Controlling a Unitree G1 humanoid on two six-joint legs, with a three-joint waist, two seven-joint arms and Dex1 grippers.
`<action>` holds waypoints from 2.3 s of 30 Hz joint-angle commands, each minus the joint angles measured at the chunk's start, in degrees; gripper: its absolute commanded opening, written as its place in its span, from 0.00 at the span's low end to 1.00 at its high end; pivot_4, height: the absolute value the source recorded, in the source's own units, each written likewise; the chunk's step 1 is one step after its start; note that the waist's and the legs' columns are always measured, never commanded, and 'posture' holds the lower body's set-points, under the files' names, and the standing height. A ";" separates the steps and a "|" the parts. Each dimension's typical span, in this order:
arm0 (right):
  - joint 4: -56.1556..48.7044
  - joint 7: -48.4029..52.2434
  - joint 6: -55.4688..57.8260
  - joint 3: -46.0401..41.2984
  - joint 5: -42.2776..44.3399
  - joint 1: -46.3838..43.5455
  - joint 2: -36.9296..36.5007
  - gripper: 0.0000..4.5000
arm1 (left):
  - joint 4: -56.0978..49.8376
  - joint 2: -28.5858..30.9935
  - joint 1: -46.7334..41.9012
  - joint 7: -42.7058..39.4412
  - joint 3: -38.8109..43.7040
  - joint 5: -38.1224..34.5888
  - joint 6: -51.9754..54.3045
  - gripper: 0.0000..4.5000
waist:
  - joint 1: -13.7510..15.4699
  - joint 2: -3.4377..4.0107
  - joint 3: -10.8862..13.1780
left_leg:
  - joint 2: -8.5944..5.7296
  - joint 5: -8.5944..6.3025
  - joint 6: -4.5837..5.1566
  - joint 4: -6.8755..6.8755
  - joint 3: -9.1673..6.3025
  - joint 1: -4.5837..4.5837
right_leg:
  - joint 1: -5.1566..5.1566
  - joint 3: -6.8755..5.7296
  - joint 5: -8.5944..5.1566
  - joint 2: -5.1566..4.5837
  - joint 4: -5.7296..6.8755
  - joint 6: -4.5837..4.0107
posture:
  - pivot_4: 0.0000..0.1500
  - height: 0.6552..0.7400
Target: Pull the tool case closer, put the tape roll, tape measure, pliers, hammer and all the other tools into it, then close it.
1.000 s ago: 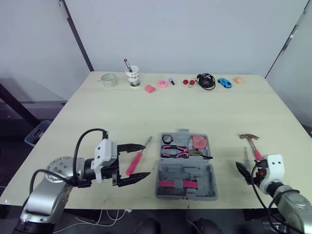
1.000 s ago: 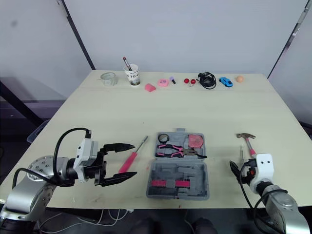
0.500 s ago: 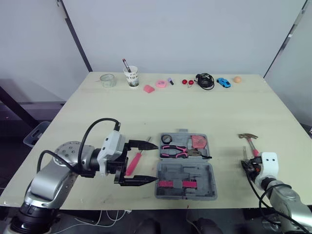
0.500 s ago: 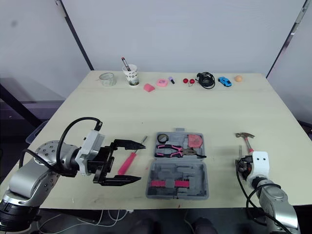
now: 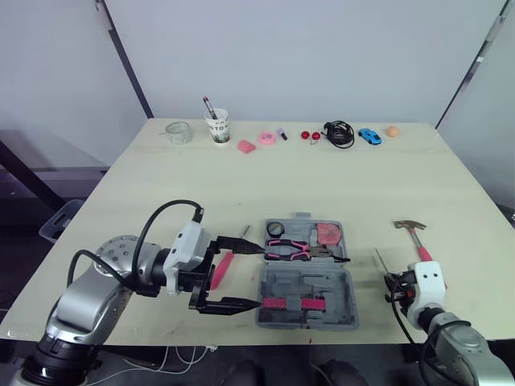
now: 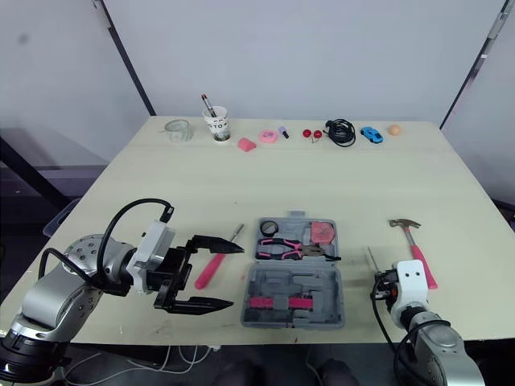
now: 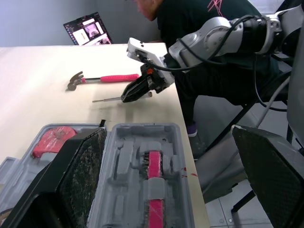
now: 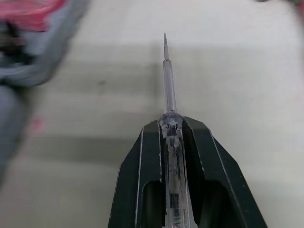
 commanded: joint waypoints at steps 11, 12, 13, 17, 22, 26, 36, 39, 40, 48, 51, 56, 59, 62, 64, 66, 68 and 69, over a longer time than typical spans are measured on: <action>-10.12 -10.44 10.15 2.45 2.20 3.54 11.63 0.01 | 0.75 1.32 -0.48 -2.89 1.42 0.01 -1.78 1.00 | -0.04 -0.01 -0.01 | 0.03 0.00 0.00 -0.01 -0.02 0.00 | -0.01 0.01 -0.01 0.02 0.00 -0.01 | 1.00 1.00; -10.07 -10.06 9.75 2.29 2.36 3.58 11.52 0.01 | 0.91 1.33 -0.52 -3.01 1.40 0.10 -1.90 1.00 | -0.02 -0.01 -0.01 | 0.03 0.00 0.00 -0.01 -0.02 0.00 | -0.01 0.01 -0.01 0.02 0.00 -0.01 | 1.00 1.00; -10.04 -9.78 9.45 2.21 2.46 3.60 11.42 0.01 | 1.04 1.34 -0.54 -3.10 1.39 0.16 -1.98 1.00 | -0.02 -0.01 -0.01 | 0.03 0.00 0.00 0.00 -0.02 0.00 | -0.01 0.01 -0.01 0.02 0.00 -0.01 | 1.00 1.00; -10.56 -8.67 7.74 1.62 2.08 3.75 9.94 0.39 | 1.76 1.30 -0.75 -3.57 1.23 0.62 -2.40 1.00 | -0.03 0.00 -0.01 | 0.03 0.00 0.00 0.00 -0.02 0.00 | -0.01 0.01 -0.01 0.02 0.00 -0.01 | 1.00 1.00; -12.37 -6.55 5.34 -0.50 1.82 4.37 6.34 0.92 | 2.51 1.05 -0.85 -3.85 1.09 0.99 -3.05 1.00 | -0.02 0.00 -0.01 | 0.02 0.00 0.00 0.00 0.00 0.00 | -0.01 0.02 -0.01 0.02 0.00 0.00 | 1.00 1.00; -14.56 -2.89 4.70 -2.74 2.73 3.90 1.32 0.99 | 2.83 0.96 -0.91 -3.80 1.21 0.97 -3.26 1.00 | -0.01 0.00 0.00 | 0.01 0.00 0.00 0.00 0.00 0.00 | -0.01 0.02 -0.01 0.02 0.00 0.00 | 1.00 1.00; -5.90 24.05 -4.61 -1.25 3.98 -1.58 -21.55 0.99 | 2.93 0.14 -1.20 -3.17 1.22 0.26 -3.24 1.00 | 0.05 -0.01 0.02 | -0.02 0.00 0.00 0.04 0.04 0.00 | 0.02 0.02 0.00 0.05 0.00 0.01 | 1.00 1.00; -1.82 35.92 -9.60 1.42 4.56 -5.07 -28.78 0.99 | 3.52 -0.12 -0.75 -3.16 1.15 1.04 -4.22 1.00 | 0.08 -0.02 0.03 | -0.05 0.00 0.01 0.06 0.07 -0.01 | 0.04 0.02 0.00 0.05 -0.01 0.01 | 1.00 1.00; 0.20 39.79 -13.11 3.08 3.10 -6.88 -31.40 0.99 | 3.62 -0.11 -0.61 -3.10 1.11 1.00 -4.03 1.00 | 0.09 -0.03 0.03 | -0.05 0.00 0.01 0.06 0.07 0.00 | 0.04 0.02 0.00 0.05 -0.01 0.01 | 1.00 1.00; 21.01 63.26 -41.68 17.32 -7.79 -26.62 -38.77 0.99 | 3.86 -0.51 0.27 -2.75 0.92 1.73 -4.95 1.00 | 0.04 -0.11 0.17 | -0.05 0.00 0.01 0.10 0.12 0.02 | 0.09 -0.02 0.05 0.08 -0.01 0.09 | 1.00 1.00; 27.96 68.35 -51.49 21.14 -10.77 -32.30 -38.35 0.99 | 3.82 -0.52 0.86 -2.82 1.25 1.73 -5.25 1.00 | 0.37 -0.08 0.25 | -0.05 0.00 0.01 0.11 0.13 0.00 | 0.09 -0.06 0.07 0.07 -0.02 0.13 | 1.00 1.00; 40.02 74.89 -66.10 28.46 -16.81 -43.81 -35.76 0.99 | 3.70 -0.51 0.97 -2.53 1.32 2.12 -5.90 1.00 | 0.00 -0.02 0.33 | -0.05 0.01 0.01 0.14 0.22 0.06 | 0.11 0.00 0.05 0.06 -0.01 0.08 | 1.00 1.00; 46.00 76.94 -73.98 33.37 -19.10 -48.80 -34.82 0.99 | 3.61 -0.37 1.17 -2.36 1.29 2.37 -6.10 1.00 | 0.01 -0.02 0.36 | -0.02 0.01 0.01 0.13 0.23 0.10 | 0.12 0.00 0.05 0.07 0.02 0.07 | 1.00 1.00; 51.60 77.18 -81.19 39.69 -21.91 -53.86 -33.22 0.99 | 3.18 -0.41 1.97 -1.88 1.50 2.81 -6.69 1.00 | 0.03 0.00 0.38 | -0.01 0.01 0.01 0.13 0.26 0.10 | 0.12 0.02 0.05 0.06 0.02 0.06 | 1.00 1.00; 55.15 77.18 -85.08 41.89 -23.93 -55.97 -31.90 0.99 | 2.42 -0.35 2.56 -1.38 1.79 2.76 -6.71 1.00 | 0.00 -0.01 0.38 | 0.00 0.02 0.01 0.14 0.30 0.12 | 0.12 0.04 0.01 0.05 0.02 -0.01 | 1.00 1.00; 58.27 77.18 -87.83 43.47 -25.19 -57.57 -30.69 0.99 | 1.58 0.06 3.30 -1.03 2.08 2.68 -6.43 1.00 | 0.00 0.00 0.38 | 0.01 0.02 0.00 0.14 0.31 0.12 | 0.12 0.04 0.01 0.05 0.03 -0.01 | 1.00 1.00; 60.70 76.74 -90.27 44.29 -26.05 -58.96 -29.14 0.99 | 1.14 0.49 3.99 -0.75 2.23 3.16 -6.68 1.00 | 0.04 0.00 0.38 | 0.01 0.02 0.00 0.14 0.32 0.12 | 0.12 0.05 0.02 0.04 0.03 -0.01 | 1.00 1.00; 61.77 76.44 -91.27 44.66 -26.55 -59.69 -28.17 0.99 | 0.96 0.65 4.41 -0.61 2.33 3.37 -6.86 1.00 | 0.01 0.00 0.38 | 0.01 0.02 -0.01 0.14 0.32 0.12 | 0.12 0.05 0.02 0.04 0.04 -0.01 | 1.00 1.00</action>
